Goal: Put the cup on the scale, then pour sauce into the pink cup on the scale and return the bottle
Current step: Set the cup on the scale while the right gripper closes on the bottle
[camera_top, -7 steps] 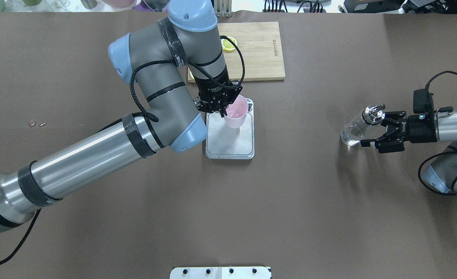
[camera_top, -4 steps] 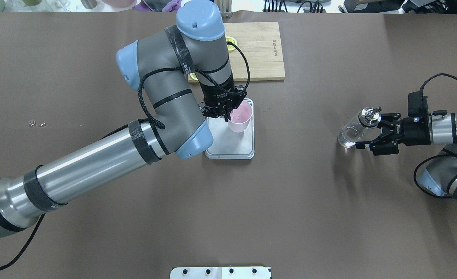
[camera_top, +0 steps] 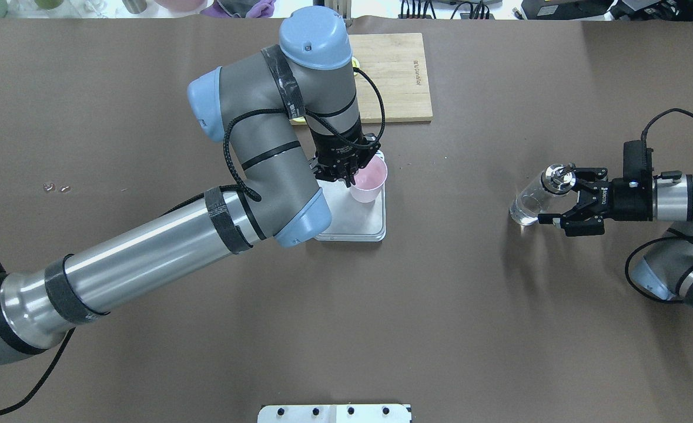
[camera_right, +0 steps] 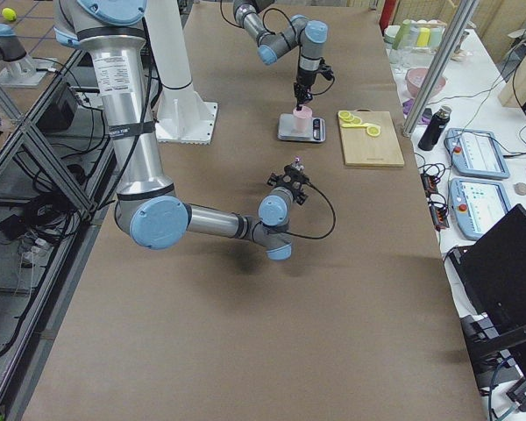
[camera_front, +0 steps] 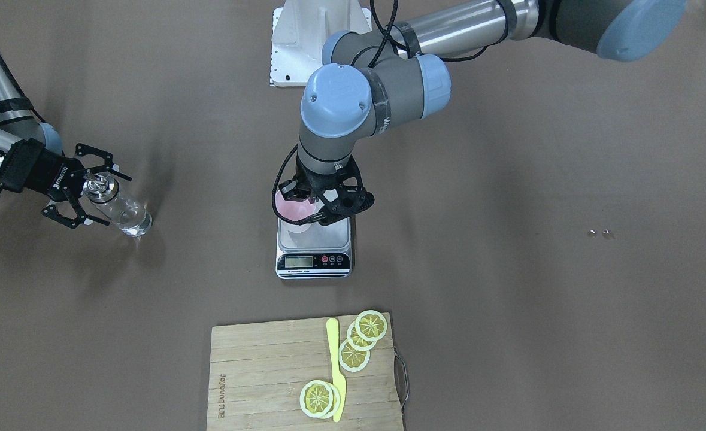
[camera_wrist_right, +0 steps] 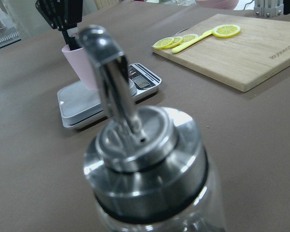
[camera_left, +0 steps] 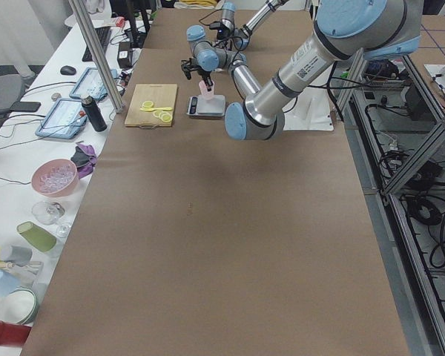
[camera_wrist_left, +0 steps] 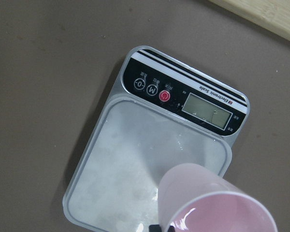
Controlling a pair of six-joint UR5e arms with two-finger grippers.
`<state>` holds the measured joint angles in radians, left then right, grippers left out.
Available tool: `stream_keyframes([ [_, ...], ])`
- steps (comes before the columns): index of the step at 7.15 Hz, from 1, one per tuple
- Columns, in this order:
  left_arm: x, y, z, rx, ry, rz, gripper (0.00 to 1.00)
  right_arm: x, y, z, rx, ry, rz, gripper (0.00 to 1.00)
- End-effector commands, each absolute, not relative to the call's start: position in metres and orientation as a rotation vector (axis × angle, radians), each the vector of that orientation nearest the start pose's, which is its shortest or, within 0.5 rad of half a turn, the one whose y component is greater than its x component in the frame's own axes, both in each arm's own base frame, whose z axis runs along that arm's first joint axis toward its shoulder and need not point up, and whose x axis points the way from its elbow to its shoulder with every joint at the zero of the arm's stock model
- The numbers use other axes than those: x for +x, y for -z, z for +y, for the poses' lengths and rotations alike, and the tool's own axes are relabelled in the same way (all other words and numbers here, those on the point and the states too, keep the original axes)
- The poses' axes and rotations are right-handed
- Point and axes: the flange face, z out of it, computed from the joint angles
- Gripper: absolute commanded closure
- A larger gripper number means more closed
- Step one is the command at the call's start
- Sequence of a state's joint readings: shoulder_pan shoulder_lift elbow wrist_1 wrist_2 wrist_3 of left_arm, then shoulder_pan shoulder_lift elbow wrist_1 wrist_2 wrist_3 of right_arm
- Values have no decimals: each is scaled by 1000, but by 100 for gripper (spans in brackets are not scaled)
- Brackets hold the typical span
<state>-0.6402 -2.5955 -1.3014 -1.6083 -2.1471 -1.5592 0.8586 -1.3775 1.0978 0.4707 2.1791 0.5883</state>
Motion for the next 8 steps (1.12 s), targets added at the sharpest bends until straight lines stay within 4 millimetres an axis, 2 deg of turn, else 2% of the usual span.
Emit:
stream_keyframes([
  [1,579,-106,-528,-251,345,914,83,-281,-573,-448,1195,651,-1322,0],
  [2,577,-104,-529,-241,339,930,47,-282,-572,-449,1216,656,-1310,0],
  [3,576,-103,-530,-238,337,934,26,-285,-566,-452,1229,652,-1311,0],
  [5,564,-97,-537,-232,346,947,26,-290,-560,-456,1238,656,-1316,0],
  [6,550,-96,-542,-223,356,956,26,-290,-559,-457,1240,655,-1318,0],
  [8,522,-117,-536,-211,352,973,26,-289,-559,-457,1237,649,-1318,11],
])
